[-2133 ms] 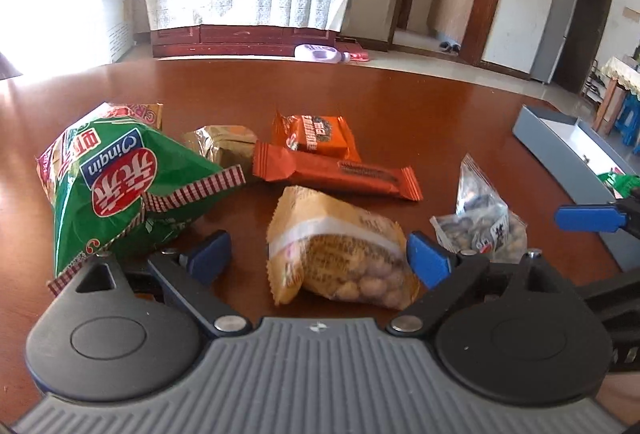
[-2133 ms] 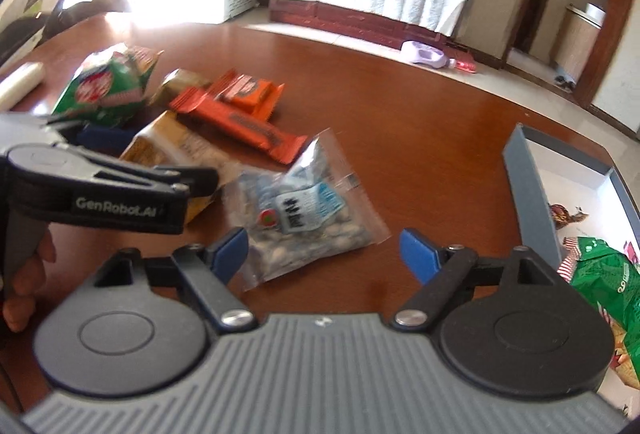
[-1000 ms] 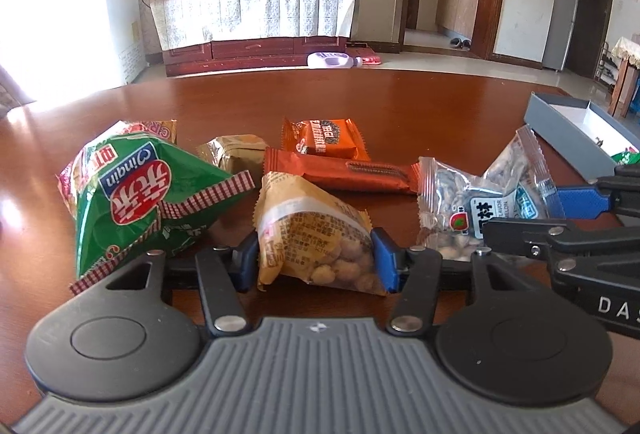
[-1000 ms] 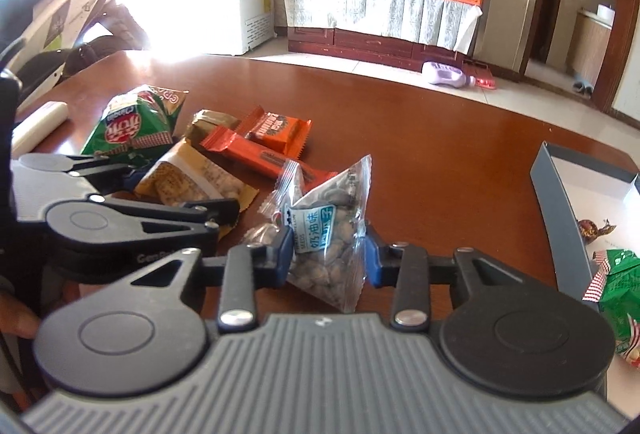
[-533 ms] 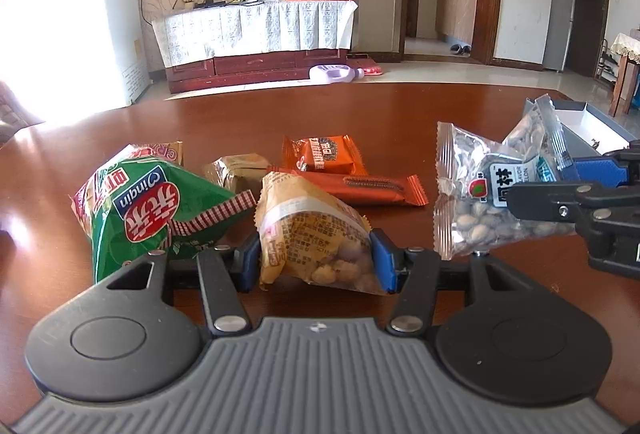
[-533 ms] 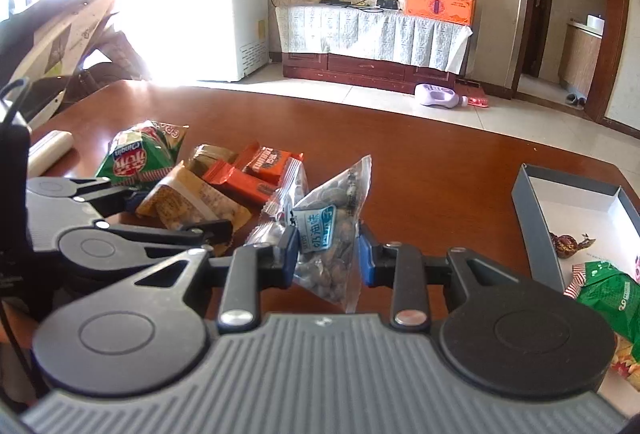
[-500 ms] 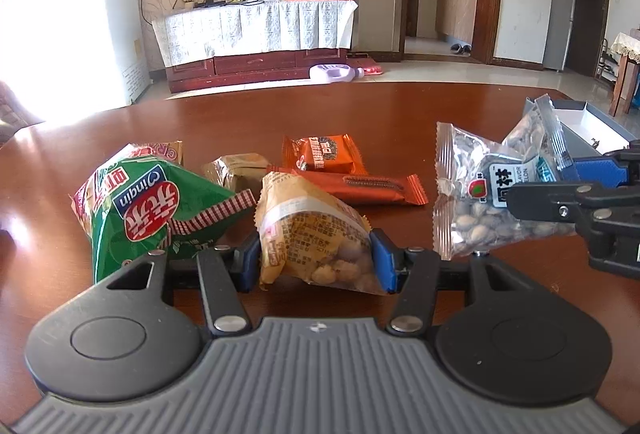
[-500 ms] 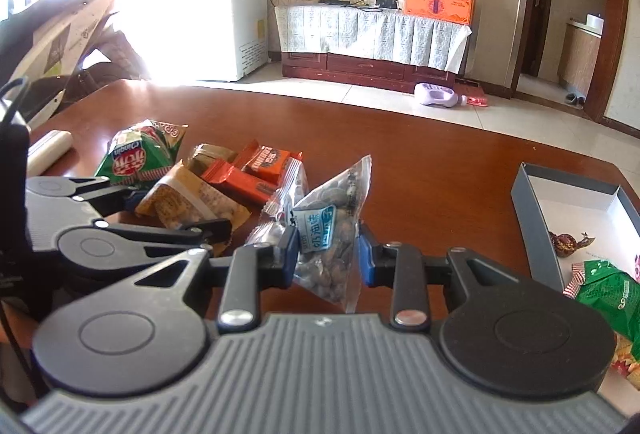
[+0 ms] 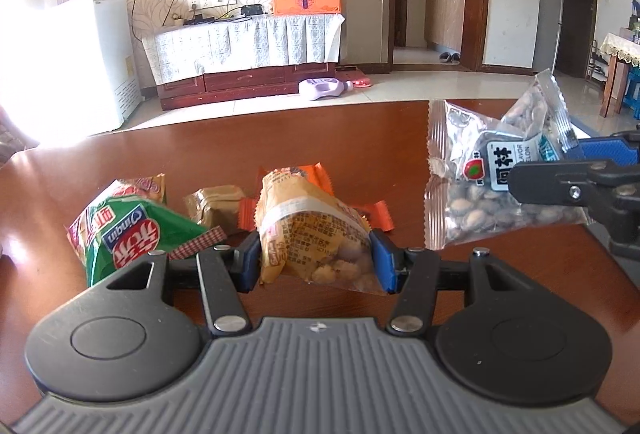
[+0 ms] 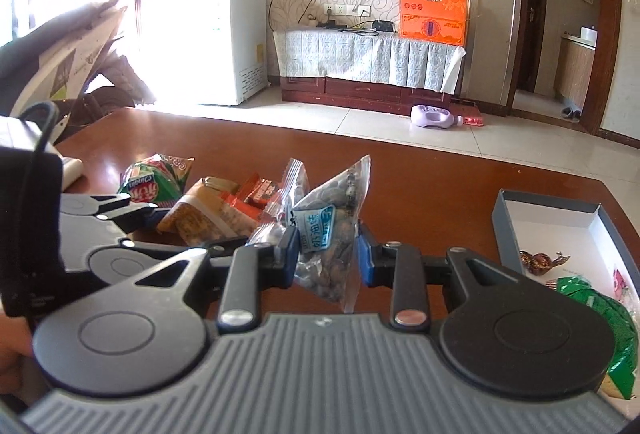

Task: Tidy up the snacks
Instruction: 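Carry peanut bag with left tool while right tool carries seed bag toward gray box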

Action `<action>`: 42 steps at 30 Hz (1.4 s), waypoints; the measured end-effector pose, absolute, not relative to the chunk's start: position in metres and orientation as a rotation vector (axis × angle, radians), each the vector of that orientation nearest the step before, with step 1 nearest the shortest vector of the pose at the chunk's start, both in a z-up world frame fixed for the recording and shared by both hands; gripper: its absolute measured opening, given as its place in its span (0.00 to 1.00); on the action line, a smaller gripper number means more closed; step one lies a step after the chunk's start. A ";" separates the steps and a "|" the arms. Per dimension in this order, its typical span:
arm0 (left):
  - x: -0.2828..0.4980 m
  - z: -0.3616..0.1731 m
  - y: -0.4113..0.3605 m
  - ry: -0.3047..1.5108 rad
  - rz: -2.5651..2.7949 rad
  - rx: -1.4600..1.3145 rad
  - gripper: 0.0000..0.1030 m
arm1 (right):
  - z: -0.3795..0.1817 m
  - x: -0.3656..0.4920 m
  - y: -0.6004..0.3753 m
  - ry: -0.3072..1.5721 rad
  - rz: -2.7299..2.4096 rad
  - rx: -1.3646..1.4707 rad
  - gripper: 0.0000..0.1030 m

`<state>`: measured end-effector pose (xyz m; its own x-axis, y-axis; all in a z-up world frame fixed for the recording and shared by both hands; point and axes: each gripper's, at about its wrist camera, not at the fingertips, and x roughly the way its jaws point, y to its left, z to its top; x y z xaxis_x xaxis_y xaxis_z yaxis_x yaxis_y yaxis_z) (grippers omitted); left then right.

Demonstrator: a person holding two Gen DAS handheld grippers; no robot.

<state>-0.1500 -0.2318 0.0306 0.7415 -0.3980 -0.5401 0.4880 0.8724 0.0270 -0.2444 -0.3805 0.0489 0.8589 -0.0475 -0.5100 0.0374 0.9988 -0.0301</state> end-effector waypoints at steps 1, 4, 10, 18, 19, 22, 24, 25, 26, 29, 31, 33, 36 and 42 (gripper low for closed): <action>-0.152 0.032 -0.235 0.549 -0.492 0.169 0.59 | 0.051 -0.247 -0.382 0.533 -0.047 -0.021 0.32; -0.157 0.038 -0.246 0.540 -0.503 0.167 0.59 | 0.057 -0.256 -0.387 0.514 -0.056 -0.023 0.32; -0.168 0.045 -0.274 0.529 -0.539 0.179 0.59 | 0.064 -0.271 -0.402 0.503 -0.086 -0.014 0.32; -0.180 0.055 -0.311 0.524 -0.573 0.172 0.59 | 0.067 -0.292 -0.429 0.487 -0.141 0.011 0.32; -0.182 0.056 -0.316 0.521 -0.578 0.171 0.59 | 0.067 -0.295 -0.432 0.484 -0.149 0.016 0.32; -0.187 0.062 -0.334 0.509 -0.595 0.173 0.59 | 0.068 -0.303 -0.441 0.477 -0.173 0.027 0.32; -0.190 0.065 -0.344 0.502 -0.608 0.171 0.59 | 0.069 -0.307 -0.447 0.472 -0.185 0.034 0.32; -0.192 0.065 -0.349 0.501 -0.611 0.171 0.59 | 0.069 -0.309 -0.449 0.469 -0.190 0.038 0.32; -0.192 0.066 -0.354 0.502 -0.615 0.169 0.59 | 0.070 -0.311 -0.450 0.466 -0.195 0.039 0.32; -0.193 0.069 -0.365 0.500 -0.626 0.160 0.59 | 0.072 -0.317 -0.454 0.454 -0.217 0.038 0.32; -0.194 0.072 -0.372 0.494 -0.633 0.162 0.59 | 0.073 -0.320 -0.458 0.448 -0.229 0.041 0.32; -0.196 0.075 -0.377 0.483 -0.645 0.166 0.59 | 0.073 -0.323 -0.461 0.444 -0.239 0.046 0.32; -0.200 0.079 -0.389 0.467 -0.663 0.173 0.59 | 0.073 -0.326 -0.465 0.442 -0.252 0.048 0.32; -0.203 0.081 -0.415 0.461 -0.701 0.178 0.59 | 0.072 -0.331 -0.476 0.437 -0.295 0.043 0.32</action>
<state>-0.2032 -0.4152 0.0815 0.6688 -0.5796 -0.4656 0.6569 0.7540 0.0050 -0.3310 -0.4757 0.0719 0.8640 -0.2726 -0.4233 0.2909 0.9565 -0.0221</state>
